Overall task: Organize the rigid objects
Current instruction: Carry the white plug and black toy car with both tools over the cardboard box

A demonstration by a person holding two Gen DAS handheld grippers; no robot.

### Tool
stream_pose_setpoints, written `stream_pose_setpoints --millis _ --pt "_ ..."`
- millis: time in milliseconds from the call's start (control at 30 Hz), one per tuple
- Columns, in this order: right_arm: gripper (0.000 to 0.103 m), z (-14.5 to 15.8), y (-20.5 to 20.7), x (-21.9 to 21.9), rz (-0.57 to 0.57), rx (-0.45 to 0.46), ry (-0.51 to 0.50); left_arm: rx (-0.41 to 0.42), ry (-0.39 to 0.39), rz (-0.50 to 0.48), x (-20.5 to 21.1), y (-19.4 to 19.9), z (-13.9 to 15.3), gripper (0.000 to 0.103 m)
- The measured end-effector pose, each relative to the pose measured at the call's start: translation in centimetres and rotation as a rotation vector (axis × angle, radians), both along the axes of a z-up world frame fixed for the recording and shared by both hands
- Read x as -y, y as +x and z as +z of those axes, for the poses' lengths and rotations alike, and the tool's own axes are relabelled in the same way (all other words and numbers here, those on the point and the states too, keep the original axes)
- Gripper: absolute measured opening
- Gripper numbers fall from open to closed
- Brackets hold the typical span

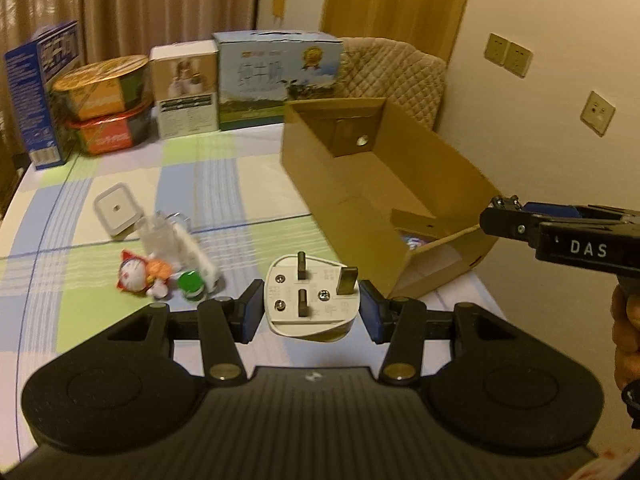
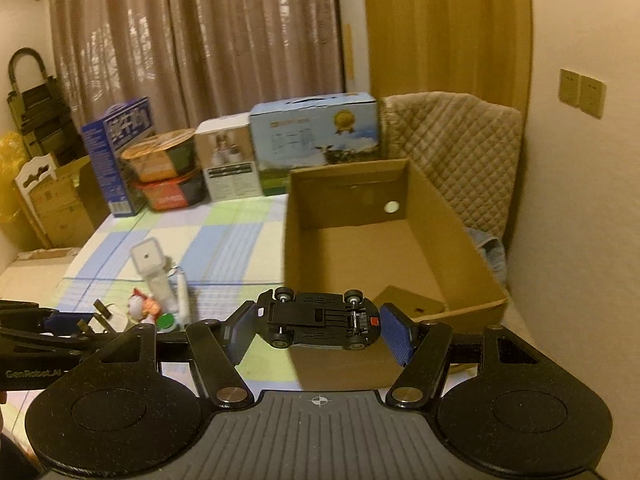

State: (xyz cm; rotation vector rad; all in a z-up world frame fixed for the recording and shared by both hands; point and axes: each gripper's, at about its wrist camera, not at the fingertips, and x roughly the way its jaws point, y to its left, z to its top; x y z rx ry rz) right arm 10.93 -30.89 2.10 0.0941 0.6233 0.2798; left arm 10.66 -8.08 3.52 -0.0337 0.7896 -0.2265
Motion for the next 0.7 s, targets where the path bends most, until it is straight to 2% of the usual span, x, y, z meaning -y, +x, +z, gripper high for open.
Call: stream_pose_setpoints --millis 367,700 --pt "0.063 0.5 5.2 5.7 -0.077 -0.038 0.018 0.004 -0.021 -0.107 6.2 5.4 0.6 0.045" --pt "0.063 -0.8 9.9 7.7 -0.109 -0.076 0.04 -0.014 -0.009 -0.175 9.6 11.6 -1.1 0.045"
